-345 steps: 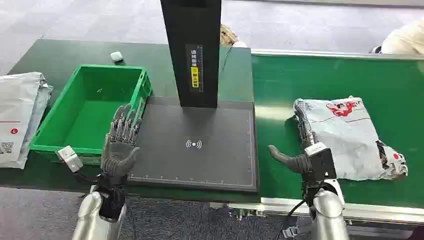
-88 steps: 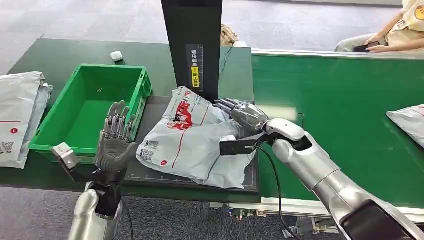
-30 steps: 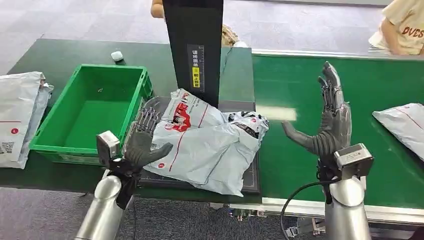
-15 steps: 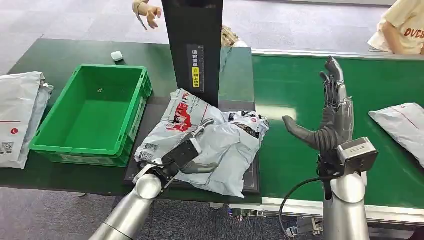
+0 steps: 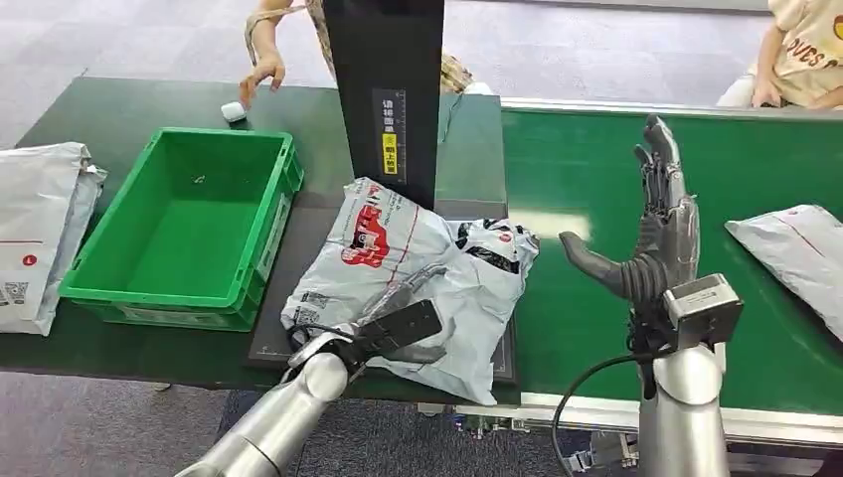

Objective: Moved the parcel from conveyor to table for the left to box.

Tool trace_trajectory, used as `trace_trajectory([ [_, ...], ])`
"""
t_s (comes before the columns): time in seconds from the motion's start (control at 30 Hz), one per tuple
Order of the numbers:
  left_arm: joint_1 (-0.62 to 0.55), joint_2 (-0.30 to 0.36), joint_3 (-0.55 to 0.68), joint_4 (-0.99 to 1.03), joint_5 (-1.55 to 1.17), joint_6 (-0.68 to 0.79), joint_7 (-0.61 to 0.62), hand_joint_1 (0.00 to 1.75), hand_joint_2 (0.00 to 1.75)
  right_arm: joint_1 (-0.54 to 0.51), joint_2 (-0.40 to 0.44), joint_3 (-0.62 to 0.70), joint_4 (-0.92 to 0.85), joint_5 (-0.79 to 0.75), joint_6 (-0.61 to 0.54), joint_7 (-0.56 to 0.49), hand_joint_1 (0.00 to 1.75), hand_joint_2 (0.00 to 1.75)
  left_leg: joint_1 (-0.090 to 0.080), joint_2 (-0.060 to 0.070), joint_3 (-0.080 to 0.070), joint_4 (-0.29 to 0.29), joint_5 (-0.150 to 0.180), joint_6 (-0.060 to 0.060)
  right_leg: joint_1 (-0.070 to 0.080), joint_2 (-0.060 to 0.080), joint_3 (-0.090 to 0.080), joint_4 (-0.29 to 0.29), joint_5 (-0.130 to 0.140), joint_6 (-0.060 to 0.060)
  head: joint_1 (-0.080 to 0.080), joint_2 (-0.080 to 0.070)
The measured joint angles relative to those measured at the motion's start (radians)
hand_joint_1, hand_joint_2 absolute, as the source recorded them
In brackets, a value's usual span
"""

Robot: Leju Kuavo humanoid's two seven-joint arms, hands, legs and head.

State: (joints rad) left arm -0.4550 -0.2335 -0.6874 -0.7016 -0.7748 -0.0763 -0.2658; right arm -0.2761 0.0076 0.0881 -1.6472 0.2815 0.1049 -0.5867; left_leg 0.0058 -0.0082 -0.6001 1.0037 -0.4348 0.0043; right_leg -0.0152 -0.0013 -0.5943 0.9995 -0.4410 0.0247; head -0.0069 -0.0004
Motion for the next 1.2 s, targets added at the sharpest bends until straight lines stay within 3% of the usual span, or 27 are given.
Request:
trace_trajectory([
  [0.1, -0.009, -0.002, -0.007, 0.024, -0.040, 0.004, 0.026, 0.02, 1.75, 0.005, 0.003, 0.000, 0.002, 0.002, 0.000, -0.002, 0.00, 1.75, 0.000, 0.000, 0.000, 0.000, 0.000, 0.000, 0.000, 0.000, 0.000, 0.000, 0.000, 0.000, 0.000, 0.000],
  [0.13, -0.011, -0.003, -0.007, 0.030, -0.051, 0.005, 0.031, 0.37, 1.75, 0.007, 0.005, 0.000, 0.002, 0.002, 0.000, -0.003, 0.00, 1.75, 0.000, 0.000, 0.000, 0.000, 0.000, 0.000, 0.000, 0.000, 0.000, 0.000, 0.000, 0.000, 0.000, 0.000],
  [0.3, -0.016, -0.008, -0.002, 0.049, -0.069, -0.002, 0.027, 0.37, 1.75, 0.009, 0.015, 0.000, 0.002, 0.014, 0.001, -0.003, 0.00, 1.75, 0.000, 0.000, 0.001, 0.000, 0.000, 0.000, 0.000, 0.000, 0.001, 0.000, 0.000, 0.000, 0.000, 0.000],
  [0.33, -0.016, -0.008, 0.000, 0.050, -0.070, -0.002, 0.026, 1.68, 1.75, 0.010, 0.016, -0.001, 0.002, 0.016, 0.001, -0.003, 0.00, 1.75, 0.000, 0.000, 0.001, 0.000, 0.000, 0.000, 0.000, 0.000, 0.001, 0.000, 0.000, 0.000, 0.000, 0.000],
  [0.37, -0.016, -0.008, 0.002, 0.051, -0.070, -0.002, 0.026, 1.75, 1.75, 0.012, 0.017, -0.001, 0.002, 0.016, 0.001, -0.003, 0.00, 1.75, 0.000, 0.000, 0.002, 0.000, 0.000, 0.000, 0.000, 0.000, 0.002, 0.000, 0.000, 0.000, 0.000, 0.000],
  [0.8, 0.017, -0.006, 0.056, 0.009, -0.063, 0.061, -0.052, 1.75, 1.75, 0.037, 0.018, -0.008, 0.002, 0.015, 0.000, -0.013, 0.00, 1.75, 0.000, 0.000, 0.003, 0.000, 0.000, 0.000, 0.000, 0.000, 0.003, 0.000, 0.000, 0.000, 0.000, 0.000],
  [1.2, 0.147, 0.047, 0.217, -0.386, 0.021, 0.355, -0.223, 1.75, 1.75, 0.055, 0.016, -0.041, -0.033, -0.011, 0.019, -0.005, 0.00, 1.75, 0.000, 0.000, 0.001, -0.001, 0.000, 0.000, 0.000, 0.001, 0.001, 0.000, 0.000, 0.000, 0.000, 0.000],
])
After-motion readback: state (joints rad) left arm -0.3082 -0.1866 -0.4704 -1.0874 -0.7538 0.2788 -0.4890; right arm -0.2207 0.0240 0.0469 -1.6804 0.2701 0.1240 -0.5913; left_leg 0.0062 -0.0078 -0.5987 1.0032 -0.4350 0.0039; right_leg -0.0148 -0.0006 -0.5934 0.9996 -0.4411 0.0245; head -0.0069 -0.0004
